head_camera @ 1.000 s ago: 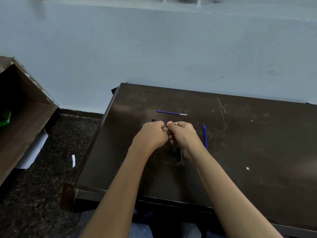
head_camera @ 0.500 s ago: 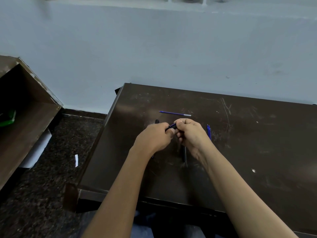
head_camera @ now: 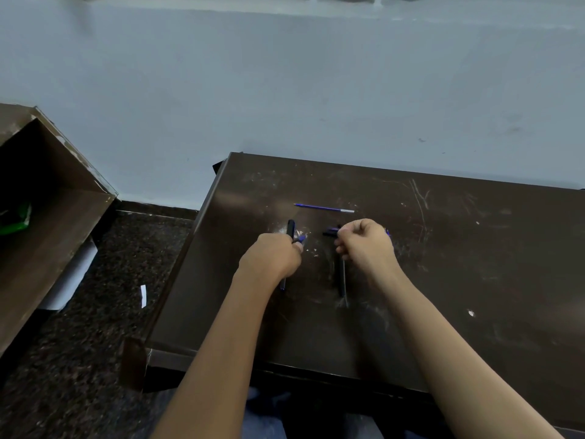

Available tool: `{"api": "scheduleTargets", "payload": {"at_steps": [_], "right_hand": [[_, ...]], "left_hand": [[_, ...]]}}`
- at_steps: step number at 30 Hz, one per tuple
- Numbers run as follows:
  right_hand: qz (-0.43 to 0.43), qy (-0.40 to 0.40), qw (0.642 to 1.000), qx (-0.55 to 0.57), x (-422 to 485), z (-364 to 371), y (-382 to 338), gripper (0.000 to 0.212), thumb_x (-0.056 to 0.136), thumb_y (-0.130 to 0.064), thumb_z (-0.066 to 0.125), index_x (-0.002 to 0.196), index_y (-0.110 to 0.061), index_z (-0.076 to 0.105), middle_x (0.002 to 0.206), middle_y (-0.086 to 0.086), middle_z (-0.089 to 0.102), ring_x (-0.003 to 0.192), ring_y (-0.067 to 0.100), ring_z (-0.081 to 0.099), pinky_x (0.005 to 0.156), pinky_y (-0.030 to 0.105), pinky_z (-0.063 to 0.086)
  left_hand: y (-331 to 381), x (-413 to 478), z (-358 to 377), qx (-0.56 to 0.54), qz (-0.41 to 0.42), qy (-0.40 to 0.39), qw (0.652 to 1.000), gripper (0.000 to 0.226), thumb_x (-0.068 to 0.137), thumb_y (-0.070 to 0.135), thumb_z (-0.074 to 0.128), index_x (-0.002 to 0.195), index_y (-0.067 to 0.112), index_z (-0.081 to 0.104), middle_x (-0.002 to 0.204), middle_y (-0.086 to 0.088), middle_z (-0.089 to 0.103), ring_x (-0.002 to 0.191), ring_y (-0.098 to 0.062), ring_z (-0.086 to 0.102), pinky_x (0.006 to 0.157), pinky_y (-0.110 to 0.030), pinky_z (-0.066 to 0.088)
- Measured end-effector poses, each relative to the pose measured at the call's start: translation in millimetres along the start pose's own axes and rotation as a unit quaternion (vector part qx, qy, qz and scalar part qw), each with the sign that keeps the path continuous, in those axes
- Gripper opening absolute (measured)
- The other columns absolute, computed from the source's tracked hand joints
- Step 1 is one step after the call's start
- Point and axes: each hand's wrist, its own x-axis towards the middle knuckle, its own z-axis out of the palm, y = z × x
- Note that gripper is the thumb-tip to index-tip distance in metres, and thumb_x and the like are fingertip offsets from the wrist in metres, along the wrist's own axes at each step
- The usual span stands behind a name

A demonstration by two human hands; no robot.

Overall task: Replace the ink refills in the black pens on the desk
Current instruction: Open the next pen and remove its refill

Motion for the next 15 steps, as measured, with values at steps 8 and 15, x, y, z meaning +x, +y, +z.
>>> {"api": "scheduleTargets", "payload": {"at_steps": [8, 15], "right_hand": [[-0.138, -0.138, 0.923, -0.332, -20, 16, 14, 0.018, 0.081, -0.013, 0.062, 0.096, -0.022, 0.056, 0.102, 0.005, 0.056, 0.090, 0.026, 0.060, 0.083, 0.042, 0.054], [-0.162, -0.182, 0.896, -0.371, -21, 21, 21, 0.019, 0.082, -0.006, 0.064, 0.099, -0.012, 0.059, 0.108, 0.006, 0.056, 0.097, 0.023, 0.058, 0.084, 0.038, 0.054]], "left_hand": [[5, -3, -2, -0.020, 0.022, 0.064, 0.998, 0.039, 0.100, 0.025, 0.032, 0.121, 0.005, 0.058, 0.114, -0.013, 0.058, 0.082, -0.017, 0.049, 0.073, -0.027, 0.040], [5, -2, 2, -0.070, 0.032, 0.070, 0.995, 0.040, 0.100, 0.032, 0.033, 0.109, 0.006, 0.063, 0.105, -0.011, 0.067, 0.082, -0.016, 0.059, 0.074, -0.027, 0.044]]}}
